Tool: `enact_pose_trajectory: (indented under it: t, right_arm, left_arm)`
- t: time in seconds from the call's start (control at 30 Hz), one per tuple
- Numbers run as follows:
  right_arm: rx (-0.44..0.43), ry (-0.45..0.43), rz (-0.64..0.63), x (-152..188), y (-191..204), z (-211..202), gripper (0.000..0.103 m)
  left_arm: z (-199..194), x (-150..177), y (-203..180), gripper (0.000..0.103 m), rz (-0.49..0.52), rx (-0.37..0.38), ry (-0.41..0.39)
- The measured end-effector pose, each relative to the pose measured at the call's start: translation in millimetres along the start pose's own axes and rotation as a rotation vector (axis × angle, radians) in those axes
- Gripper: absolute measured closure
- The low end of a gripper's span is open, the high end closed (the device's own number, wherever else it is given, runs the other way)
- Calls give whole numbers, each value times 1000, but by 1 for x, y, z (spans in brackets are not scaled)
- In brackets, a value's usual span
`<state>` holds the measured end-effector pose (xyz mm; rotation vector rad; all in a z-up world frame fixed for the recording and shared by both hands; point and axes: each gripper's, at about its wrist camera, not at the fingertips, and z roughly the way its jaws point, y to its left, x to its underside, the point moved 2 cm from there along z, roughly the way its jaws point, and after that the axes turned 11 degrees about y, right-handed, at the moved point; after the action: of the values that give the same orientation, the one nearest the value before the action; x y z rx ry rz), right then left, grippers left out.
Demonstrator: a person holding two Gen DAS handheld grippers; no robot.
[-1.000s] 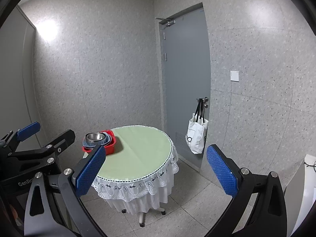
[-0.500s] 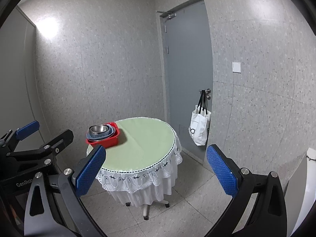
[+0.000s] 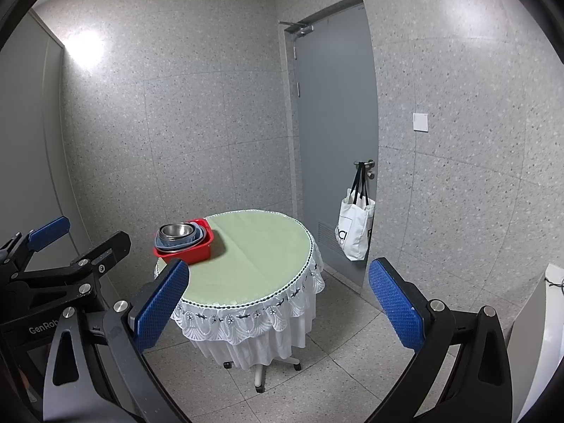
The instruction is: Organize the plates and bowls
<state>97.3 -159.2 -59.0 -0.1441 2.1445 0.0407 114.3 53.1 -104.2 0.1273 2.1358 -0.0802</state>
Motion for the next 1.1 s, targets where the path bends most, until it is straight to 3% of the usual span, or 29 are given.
enact_pose_trajectory:
  t: [1.1]
  right_arm:
    - [18, -10, 4, 4, -1, -16, 0]
  left_arm:
    - [-13, 13, 14, 1, 1, 30, -26]
